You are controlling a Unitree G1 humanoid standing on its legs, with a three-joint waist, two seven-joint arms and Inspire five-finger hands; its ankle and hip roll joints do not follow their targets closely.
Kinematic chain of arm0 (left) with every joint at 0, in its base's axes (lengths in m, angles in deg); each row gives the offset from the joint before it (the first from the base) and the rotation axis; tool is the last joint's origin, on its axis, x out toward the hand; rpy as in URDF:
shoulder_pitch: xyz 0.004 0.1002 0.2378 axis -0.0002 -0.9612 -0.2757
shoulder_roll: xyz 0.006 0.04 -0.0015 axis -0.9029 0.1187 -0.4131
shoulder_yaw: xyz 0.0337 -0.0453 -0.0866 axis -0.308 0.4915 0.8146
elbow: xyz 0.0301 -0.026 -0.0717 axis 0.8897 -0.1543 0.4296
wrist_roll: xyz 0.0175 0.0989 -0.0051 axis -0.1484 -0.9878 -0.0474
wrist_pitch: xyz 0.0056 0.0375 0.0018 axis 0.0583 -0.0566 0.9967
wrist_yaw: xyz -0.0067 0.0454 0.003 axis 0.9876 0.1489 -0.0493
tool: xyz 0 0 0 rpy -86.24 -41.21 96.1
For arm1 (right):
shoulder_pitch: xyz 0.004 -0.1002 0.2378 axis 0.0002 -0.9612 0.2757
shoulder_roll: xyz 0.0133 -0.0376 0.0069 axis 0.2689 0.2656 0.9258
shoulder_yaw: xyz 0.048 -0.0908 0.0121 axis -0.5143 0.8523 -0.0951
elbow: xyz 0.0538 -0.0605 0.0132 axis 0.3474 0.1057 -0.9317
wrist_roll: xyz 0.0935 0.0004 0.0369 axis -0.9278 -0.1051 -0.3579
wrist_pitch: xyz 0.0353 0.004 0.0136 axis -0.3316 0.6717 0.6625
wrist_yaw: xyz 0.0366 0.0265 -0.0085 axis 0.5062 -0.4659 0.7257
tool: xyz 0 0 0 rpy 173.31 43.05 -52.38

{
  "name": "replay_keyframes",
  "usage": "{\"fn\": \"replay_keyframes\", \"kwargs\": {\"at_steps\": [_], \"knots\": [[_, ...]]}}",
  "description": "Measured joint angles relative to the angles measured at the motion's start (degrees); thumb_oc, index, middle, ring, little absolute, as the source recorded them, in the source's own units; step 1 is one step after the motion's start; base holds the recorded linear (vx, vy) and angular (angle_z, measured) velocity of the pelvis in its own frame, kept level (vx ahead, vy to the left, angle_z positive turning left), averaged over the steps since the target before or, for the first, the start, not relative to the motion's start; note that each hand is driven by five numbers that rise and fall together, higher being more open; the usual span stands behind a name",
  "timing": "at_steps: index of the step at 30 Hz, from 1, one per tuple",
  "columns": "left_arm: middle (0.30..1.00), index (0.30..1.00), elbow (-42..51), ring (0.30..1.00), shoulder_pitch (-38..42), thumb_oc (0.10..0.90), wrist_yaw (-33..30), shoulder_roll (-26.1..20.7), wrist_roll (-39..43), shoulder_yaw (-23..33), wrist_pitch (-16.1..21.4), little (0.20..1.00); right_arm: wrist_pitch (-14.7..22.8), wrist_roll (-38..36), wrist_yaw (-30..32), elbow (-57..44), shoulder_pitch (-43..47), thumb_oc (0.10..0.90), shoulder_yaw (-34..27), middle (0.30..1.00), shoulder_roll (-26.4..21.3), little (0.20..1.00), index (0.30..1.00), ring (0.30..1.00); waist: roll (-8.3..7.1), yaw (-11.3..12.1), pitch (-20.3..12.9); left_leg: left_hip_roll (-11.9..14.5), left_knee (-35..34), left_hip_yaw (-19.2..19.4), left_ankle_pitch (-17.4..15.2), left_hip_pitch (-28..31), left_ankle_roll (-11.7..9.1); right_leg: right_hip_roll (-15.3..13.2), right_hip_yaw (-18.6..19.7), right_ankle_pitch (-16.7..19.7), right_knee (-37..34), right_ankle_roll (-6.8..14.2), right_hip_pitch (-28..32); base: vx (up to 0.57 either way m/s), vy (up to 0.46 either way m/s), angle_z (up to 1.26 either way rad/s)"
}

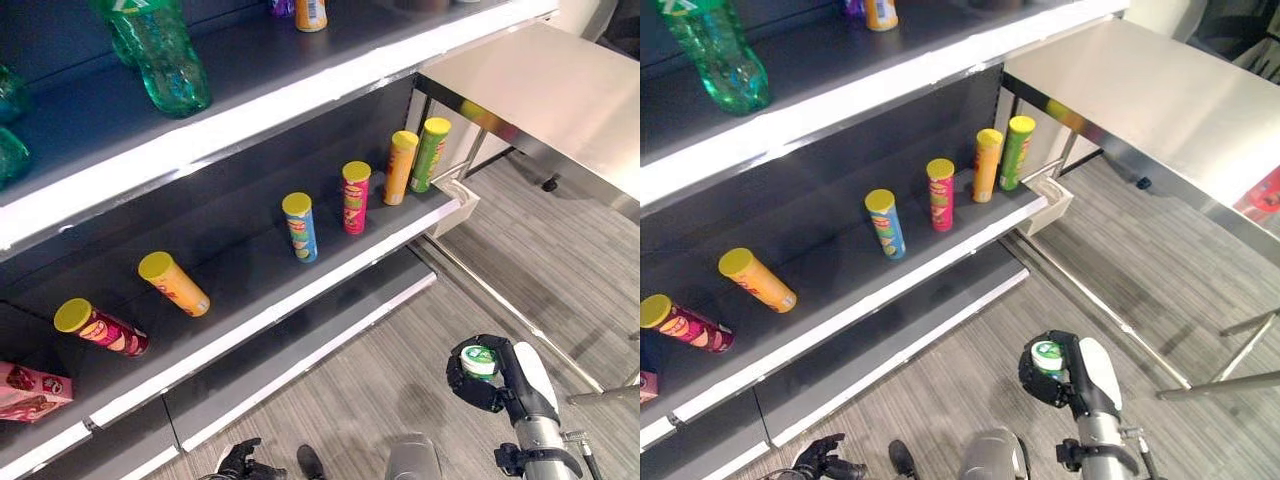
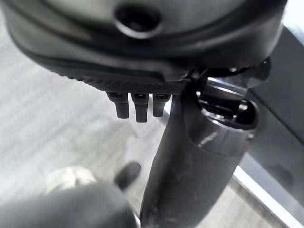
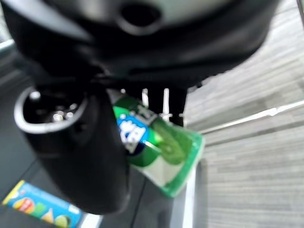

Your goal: Put the goods on the table back onto the shelves and tidy them up.

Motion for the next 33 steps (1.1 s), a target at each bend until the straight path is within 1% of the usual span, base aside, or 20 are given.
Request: {"fn": "replay_keyframes", "kwargs": {"at_steps": [1,3,5,7,8,9,10,12,13,14,15,16,19,24,26,27,28,30,32,33], "knots": [[0.9,0.9,-0.21,0.9,-0.19,0.8,-0.04,-0.79,-0.03,0.0,-0.01,0.9,0.04,0.0,-0.02,0.03,-0.15,0.4,0.52,0.3,-0.01,0.3,0.3,0.3,-0.93,-0.44,0.55,0.0,0.01,-0.48,-0.39,0.47,-0.29,2.39,-2.3,-0.2,-8.55,-0.31,-0.17,0.22,-0.209,0.14],[0.9,0.9,-0.56,0.9,-0.34,0.8,-0.09,-1.28,-0.7,0.14,-0.04,0.9,0.2,0.17,0.24,-0.04,0.78,0.4,0.74,0.3,-0.06,0.3,0.3,0.3,-1.75,-0.57,0.76,0.0,0.03,-0.93,-1.23,0.95,-1.57,4.79,-2.16,1.28,-19.16,-0.27,0.03,0.22,-0.196,0.13],[0.9,0.9,-0.8,0.9,0.0,0.8,-0.49,-1.43,-1.87,-0.19,-0.06,0.9,0.21,1.54,1.38,-0.61,1.46,0.4,0.58,0.3,-0.14,0.3,0.3,0.3,-2.55,-0.98,1.14,-0.2,-0.23,-1.77,-2.17,1.9,-1.79,5.77,-1.51,4.39,-30.59,1.96,0.82,0.09,-0.141,0.28],[0.9,0.9,-0.04,0.9,-0.73,0.8,-1.12,-1.38,-2.64,-0.12,-0.05,0.9,0.43,2.22,1.76,-1.02,1.42,0.4,0.56,0.3,-0.29,0.3,0.3,0.3,-3.2,-1.86,1.38,-0.24,-0.25,-3.03,-2.12,3.89,-2.45,5.22,-1.79,5.71,-29.95,0.61,1.19,0.08,-0.158,0.56],[0.9,0.9,0.84,0.9,-2.05,0.8,-0.98,-1.88,-2.83,-0.04,0.09,0.9,0.85,2.76,2.35,-1.02,-0.08,0.4,0.67,0.3,-0.19,0.3,0.3,0.3,-4.61,-1.96,0.6,-0.33,-0.23,-4.06,-3.31,6.86,-4.83,4.58,-1.85,5.82,-27.19,0.26,3.24,0.19,-0.259,0.49],[0.9,0.9,0.91,0.9,-2.38,0.8,-1.21,-1.66,-2.81,0.04,0.04,0.9,0.87,3.12,2.33,-0.78,-0.16,0.4,0.73,0.3,-0.53,0.3,0.3,0.3,-4.27,-1.62,0.56,0.55,-0.29,-4.55,-4.14,7.89,-5.63,5.27,-2.07,9.06,-26.79,0.01,3.86,0.2,-0.302,0.39],[0.9,0.9,1.03,0.9,-3.07,0.8,-1.31,-0.91,-2.75,0.34,0.05,0.9,0.87,3.33,2.37,-0.78,0.32,0.4,0.66,0.3,-1.19,0.3,0.3,0.3,-2.53,-1.8,0.19,2.31,-0.29,-5.46,-4.88,8.44,-6.82,6.79,-2.32,11.65,-26.67,0.09,4.96,0.15,-0.247,0.2],[0.9,0.9,0.99,0.9,-3.95,0.8,-1.15,1.17,-2.67,1.06,0.07,0.9,0.89,3.36,2.41,-0.79,0.26,0.4,0.07,0.3,-3.23,0.3,0.3,0.3,0.25,-1.76,-1.13,5.56,-0.02,-5.96,-5.46,9.37,-9.22,10.2,-2.49,14.79,-26.96,-2.69,6.18,0.13,-0.252,0.16],[0.9,0.9,0.75,0.9,-4.04,0.8,-1.16,2.41,-2.41,2.06,0.07,0.9,0.89,3.4,2.4,-0.8,0.51,0.4,-0.35,0.3,-4.73,0.3,0.3,0.3,1.94,-1.27,-1.42,7.46,0.01,-5.71,-5.41,10.17,-9.92,12.12,-2.97,14.15,-27.61,-4.2,7.27,0.11,-0.236,-0.03],[0.9,0.9,0.43,0.9,-3.88,0.8,-1.21,3.25,-2.04,2.72,0.33,0.9,0.89,3.58,2.4,-0.95,1.01,0.4,-0.79,0.3,-6.19,0.3,0.3,0.3,2.97,-0.64,-1.81,8.83,0.09,-5.3,-5.0,10.56,-10.38,13.53,-3.5,14.18,-29.11,-4.42,8.58,0.1,-0.227,-0.05],[0.9,0.9,0.44,0.9,-3.79,0.8,-1.2,3.51,-1.98,2.93,0.41,0.9,0.91,3.78,2.4,-1.04,1.24,0.4,-1.09,0.3,-6.57,0.3,0.3,0.3,3.2,-0.48,-1.97,9.25,0.26,-5.2,-4.69,10.54,-10.94,13.85,-3.82,14.27,-29.56,-4.57,8.96,0.09,-0.198,0.15],[0.9,0.9,0.56,0.9,-3.34,0.8,-1.11,4.17,-1.62,3.04,1.38,0.9,1.02,4.58,2.42,-1.77,2.1,0.4,-2.78,0.3,-8.04,0.3,0.3,0.3,3.43,-0.39,-2.12,10.47,1.86,-5.05,-4.1,10.29,-11.86,14.96,-5.02,13.4,-30.02,-6.54,10.27,0.08,-0.198,0.24],[0.9,0.9,0.61,0.9,-3.08,0.8,-1.02,4.61,-1.73,2.12,1.73,0.9,1.69,5.97,2.73,-3.8,2.21,0.4,-5.63,0.3,-8.85,0.3,0.3,0.3,3.88,-0.44,-2.22,12.16,2.19,-4.41,-3.21,10.17,-12.58,16.32,-6.34,12.22,-30.03,-7.87,11.12,0.05,-0.174,0.24],[0.9,0.9,0.5,0.9,-2.21,0.8,-0.97,4.52,-2.82,1.59,1.59,0.9,3.86,8.8,3.63,-4.61,1.68,0.4,-6.28,0.3,-9.46,0.3,0.3,0.3,3.47,-1.03,-1.93,12.94,5.34,-4.5,-3.04,9.39,-13.55,16.73,-7.08,11.3,-30.01,-8.38,11.98,0.03,-0.142,0.07],[0.9,0.9,0.56,0.9,-1.32,0.8,-1.06,3.72,-2.67,1.71,1.61,0.9,4.27,9.1,3.62,-4.63,0.87,0.4,-4.97,0.3,-9.41,0.3,0.3,0.3,1.06,-1.18,-0.63,12.7,12.37,-5.6,-3.15,6.8,-13.74,15.72,-6.6,11.01,-30.02,-8.47,12.8,0.01,-0.062,0.02],[0.9,0.9,1.78,0.9,-0.73,0.8,-1.14,3.14,-2.77,1.01,1.6,0.9,4.48,9.1,3.7,-5.09,0.11,0.4,-4.45,0.3,-9.2,0.3,0.3,0.3,-1.11,-0.72,0.27,12.31,17.61,-7.57,-4.68,3.25,-14.4,14.45,-5.33,10.78,-30.03,-9.05,13.17,0.0,-0.002,0.05],[0.9,0.9,2.11,0.9,-0.06,0.8,-1.2,3.07,-2.83,-0.29,1.38,0.9,4.32,9.1,3.73,-5.11,-0.41,0.4,-4.31,0.3,-9.21,0.3,0.3,0.3,-1.61,-0.75,0.54,11.71,17.22,-8.2,-6.11,1.78,-14.47,13.91,-5.49,10.78,-30.02,-9.04,13.12,0.05,0.036,0.05],[0.9,0.9,1.98,0.9,1.03,0.8,-1.08,4.01,-2.89,-2.4,1.38,0.9,4.18,9.1,3.61,-5.12,-1.6,0.4,-4.05,0.3,-9.57,0.3,0.3,0.3,-1.08,-1.41,0.59,11.62,13.23,-7.36,-6.11,0.42,-14.26,14.23,-5.69,10.76,-30.0,-9.02,12.7,0.07,0.096,-0.02],[0.9,0.9,1.63,0.9,0.61,0.8,-0.92,4.77,-2.98,-2.65,1.25,0.9,4.2,9.35,3.63,-5.89,-2.37,0.4,-4.1,0.3,-9.74,0.3,0.3,0.3,-0.78,-2.11,0.52,10.58,8.84,-5.22,-6.66,0.51,-13.17,14.95,-5.25,10.74,-29.91,-8.98,12.16,0.04,0.101,-0.29],[0.9,0.9,1.71,0.9,0.58,0.8,-0.94,4.82,-3.5,-2.79,1.27,0.9,4.23,9.53,3.65,-6.41,-2.89,0.4,-4.34,0.3,-9.96,0.3,0.3,0.3,-0.73,-2.16,0.49,10.0,7.58,-5.43,-6.59,0.54,-11.7,15.05,-4.88,10.73,-29.77,-8.94,11.88,0.04,0.103,-0.64]]}}
